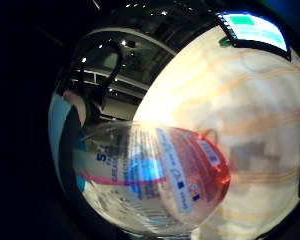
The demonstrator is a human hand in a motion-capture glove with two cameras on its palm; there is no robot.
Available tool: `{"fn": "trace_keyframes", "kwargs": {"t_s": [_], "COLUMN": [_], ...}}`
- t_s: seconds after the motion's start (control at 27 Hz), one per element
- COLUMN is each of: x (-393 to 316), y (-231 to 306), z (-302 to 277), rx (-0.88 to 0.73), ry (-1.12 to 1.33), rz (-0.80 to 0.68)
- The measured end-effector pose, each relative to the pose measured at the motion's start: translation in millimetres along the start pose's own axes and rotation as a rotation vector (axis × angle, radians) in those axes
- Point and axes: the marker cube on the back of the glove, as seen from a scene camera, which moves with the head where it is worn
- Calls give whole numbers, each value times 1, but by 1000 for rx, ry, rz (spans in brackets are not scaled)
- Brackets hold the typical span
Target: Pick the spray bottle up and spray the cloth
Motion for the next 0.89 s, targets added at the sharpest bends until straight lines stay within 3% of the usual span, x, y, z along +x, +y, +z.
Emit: {"fn": "trace_keyframes", "kwargs": {"t_s": [0.45,0.89], "x": [-44,-134], "y": [7,66], "z": [45,82], "rx": [-384,-755], "ry": [389,888], "rz": [-107,-219]}}
